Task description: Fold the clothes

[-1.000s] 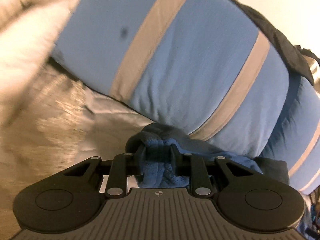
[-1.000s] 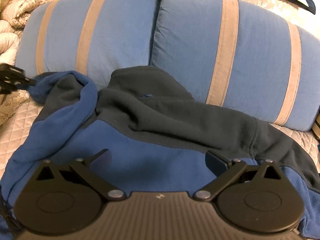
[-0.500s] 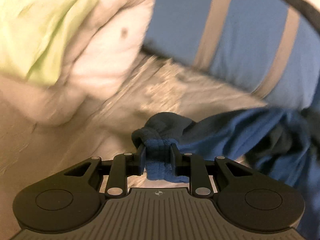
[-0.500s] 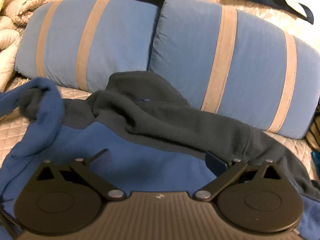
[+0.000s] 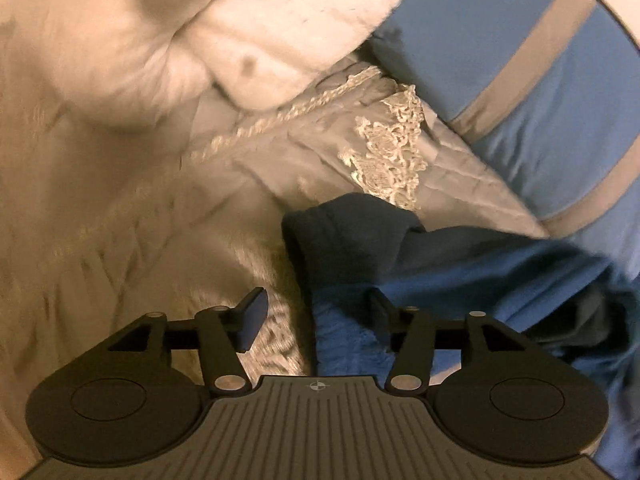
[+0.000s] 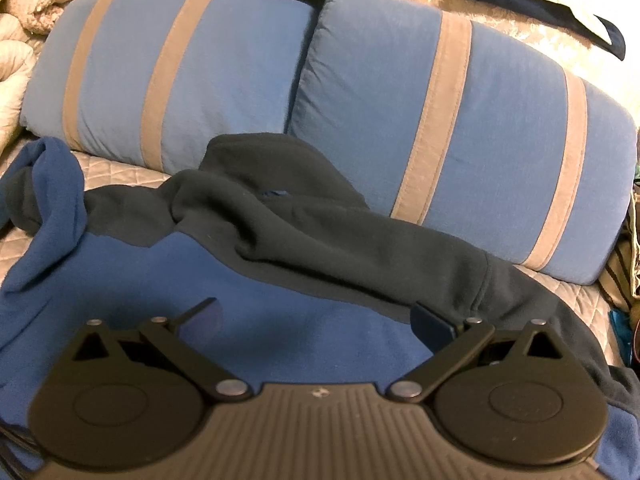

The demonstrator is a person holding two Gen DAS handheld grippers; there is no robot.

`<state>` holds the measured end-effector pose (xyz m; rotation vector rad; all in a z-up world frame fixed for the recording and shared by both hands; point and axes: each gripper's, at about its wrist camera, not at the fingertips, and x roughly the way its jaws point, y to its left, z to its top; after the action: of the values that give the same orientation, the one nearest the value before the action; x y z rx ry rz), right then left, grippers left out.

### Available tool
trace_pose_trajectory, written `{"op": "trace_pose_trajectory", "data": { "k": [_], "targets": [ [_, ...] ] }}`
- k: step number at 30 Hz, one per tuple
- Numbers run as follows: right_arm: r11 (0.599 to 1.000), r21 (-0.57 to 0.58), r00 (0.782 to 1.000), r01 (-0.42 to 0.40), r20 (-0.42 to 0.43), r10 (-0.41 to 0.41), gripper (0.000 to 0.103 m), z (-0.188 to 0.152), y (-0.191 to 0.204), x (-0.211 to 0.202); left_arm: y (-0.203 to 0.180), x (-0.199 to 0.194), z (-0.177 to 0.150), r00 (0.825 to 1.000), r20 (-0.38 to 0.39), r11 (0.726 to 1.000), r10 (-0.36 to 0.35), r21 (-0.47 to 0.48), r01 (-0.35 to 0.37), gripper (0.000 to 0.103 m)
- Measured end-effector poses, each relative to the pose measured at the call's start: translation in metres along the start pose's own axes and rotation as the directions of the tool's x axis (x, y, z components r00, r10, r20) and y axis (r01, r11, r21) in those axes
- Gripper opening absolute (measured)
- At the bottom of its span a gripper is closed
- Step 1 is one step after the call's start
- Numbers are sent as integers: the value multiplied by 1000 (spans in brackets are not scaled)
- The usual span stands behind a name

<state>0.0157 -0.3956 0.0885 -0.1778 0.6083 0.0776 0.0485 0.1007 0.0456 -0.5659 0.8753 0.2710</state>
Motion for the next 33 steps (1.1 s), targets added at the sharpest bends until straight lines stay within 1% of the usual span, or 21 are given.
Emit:
{"op": "trace_pose_trajectory", "data": {
  "k": [2,4,6,8,10,11,13,16,18,21,22,23,24,25,26,27,28,29,31,32,33],
  "targets": [
    [1000,-1,1000,-1,0,1,103,0,0,0,4,-13,-3,999,19,999,-26,-28,26,57],
    [1000,0,1000,-5,-2,5,103,0,0,0,7,-25,-5,998,40,997,-53,-52,55,67],
    [1000,-2,1000,-9,2,9,103,0,0,0,12,-33,-7,995,43,991,-95,-95,98,69],
    [1000,-7,1000,-10,4,10,103,0,0,-1,19,-31,-10,989,5,973,-148,-180,146,69],
    [1000,-9,1000,-10,6,10,103,0,1,-1,27,-27,-14,980,-28,944,-199,-275,184,69],
    [1000,-8,1000,-9,5,9,103,0,0,-1,30,-23,-16,977,-31,929,-210,-317,189,69],
    [1000,-6,1000,-9,4,9,103,0,0,-1,36,-16,-21,972,-35,895,-232,-399,199,69],
    [1000,-3,1000,-7,4,7,103,0,0,-2,45,-5,-27,963,-38,831,-265,-516,208,68],
    [1000,-5,1000,-6,5,6,103,0,1,-2,52,2,-32,957,-37,780,-287,-589,211,68],
    [1000,-6,1000,-7,5,7,103,0,1,-1,61,13,-38,947,-32,692,-320,-690,210,66],
    [1000,-5,1000,-7,5,7,103,0,1,-1,62,16,-39,945,-33,675,-326,-708,208,64],
    [1000,-4,1000,-8,5,8,103,0,1,-1,60,18,-39,944,-38,674,-327,-710,205,63],
    [1000,-4,1000,-8,5,8,103,0,1,-1,59,20,-39,944,-43,673,-328,-711,201,59],
    [1000,-4,1000,-8,4,8,103,0,1,-1,57,23,-39,943,-48,673,-328,-713,198,51],
    [1000,-3,1000,-8,3,8,103,0,1,-1,56,25,-39,943,-53,672,-329,-714,195,47],
    [1000,-2,1000,-8,2,8,103,0,0,-1,55,27,-39,942,-57,672,-329,-716,191,40],
    [1000,0,1000,-9,2,9,103,0,0,-1,53,29,-39,944,-64,677,-323,-713,183,34],
    [1000,1,1000,-10,1,10,103,0,0,-1,50,29,-37,949,-75,697,-307,-697,170,32],
    [1000,2,1000,-10,1,10,103,0,1,-1,40,28,-33,959,-99,751,-266,-645,141,24],
    [1000,2,1000,-10,1,10,103,0,1,-1,35,26,-30,965,-110,785,-238,-606,125,23],
    [1000,2,1000,-11,1,11,103,0,1,-1,27,22,-26,973,-117,827,-201,-552,104,22]
  ]
}}
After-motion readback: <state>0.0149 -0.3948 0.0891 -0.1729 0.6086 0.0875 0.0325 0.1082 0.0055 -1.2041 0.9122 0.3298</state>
